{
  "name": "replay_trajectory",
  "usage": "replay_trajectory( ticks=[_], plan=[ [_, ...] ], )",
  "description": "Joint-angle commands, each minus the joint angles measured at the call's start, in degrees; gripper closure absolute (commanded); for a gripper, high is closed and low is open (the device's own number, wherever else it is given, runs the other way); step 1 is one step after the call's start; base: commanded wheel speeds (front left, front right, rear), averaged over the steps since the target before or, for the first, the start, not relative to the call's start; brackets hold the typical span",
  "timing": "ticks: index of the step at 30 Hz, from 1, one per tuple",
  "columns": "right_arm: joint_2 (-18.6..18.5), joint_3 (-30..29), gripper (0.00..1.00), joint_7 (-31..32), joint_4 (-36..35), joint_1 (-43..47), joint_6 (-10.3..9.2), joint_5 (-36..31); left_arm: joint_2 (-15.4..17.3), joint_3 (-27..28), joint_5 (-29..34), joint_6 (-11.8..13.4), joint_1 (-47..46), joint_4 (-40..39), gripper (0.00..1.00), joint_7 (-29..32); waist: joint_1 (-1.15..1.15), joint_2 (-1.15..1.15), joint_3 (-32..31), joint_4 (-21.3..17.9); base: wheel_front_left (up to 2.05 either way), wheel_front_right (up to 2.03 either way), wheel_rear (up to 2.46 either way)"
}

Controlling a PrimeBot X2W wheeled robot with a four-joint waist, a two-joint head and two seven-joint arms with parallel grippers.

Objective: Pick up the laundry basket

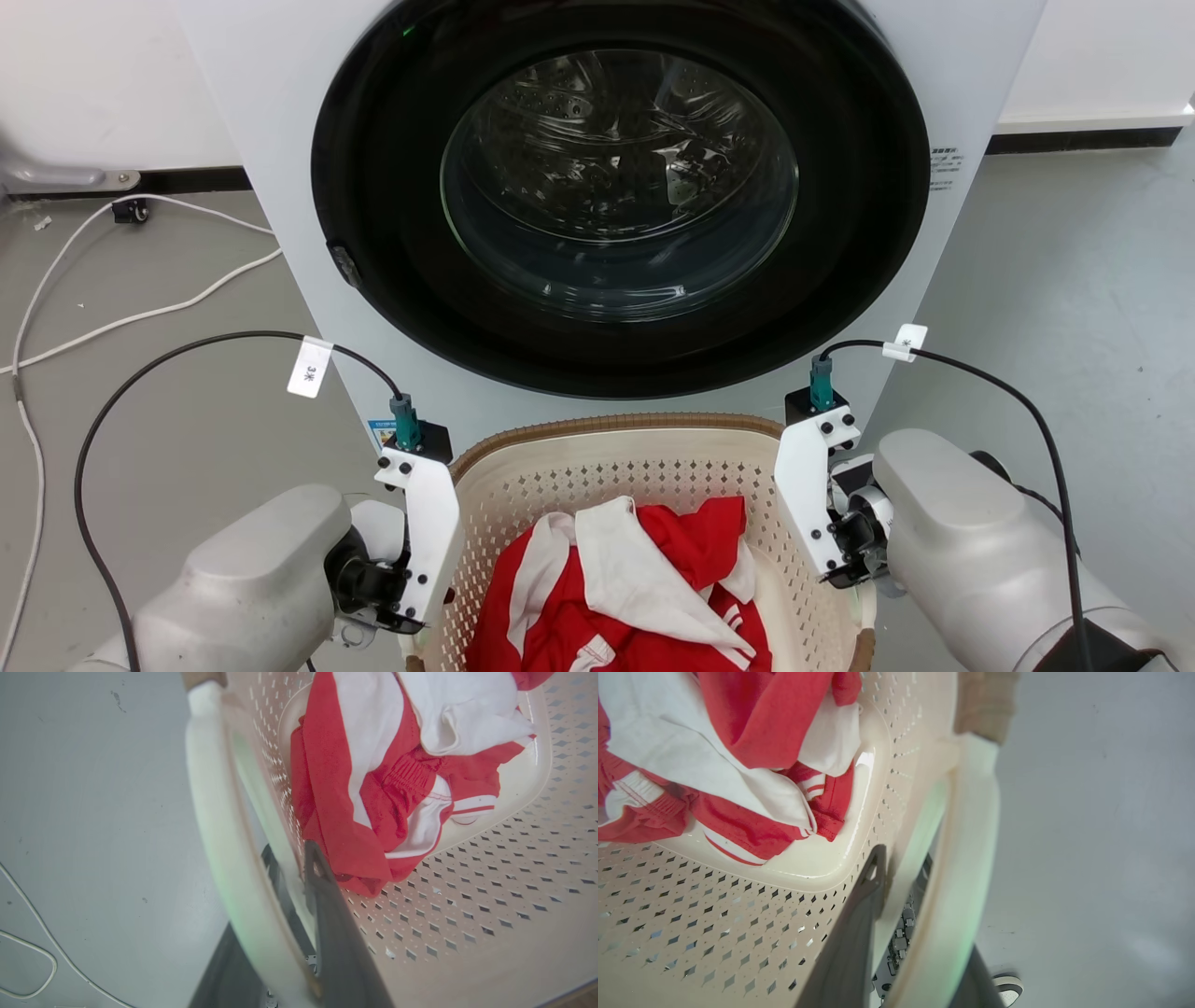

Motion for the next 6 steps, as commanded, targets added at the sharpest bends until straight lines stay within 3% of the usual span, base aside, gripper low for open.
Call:
replay_trajectory(
  ticks=[1,6],
  plan=[
    [0.17,0.40,1.00,-0.50,-0.01,-0.89,0.17,0.02,-0.39,-0.22,0.13,-0.69,-0.32,-0.20,1.00,0.34,0.00,0.00,-0.05,-0.01,0.00,0.00,0.00],
    [0.17,0.77,1.00,-0.66,0.16,-0.91,0.17,0.45,-0.44,-0.22,0.18,-0.69,-0.18,-0.01,1.00,0.04,0.00,0.00,-0.18,-0.03,0.00,0.00,0.00]
  ],
)
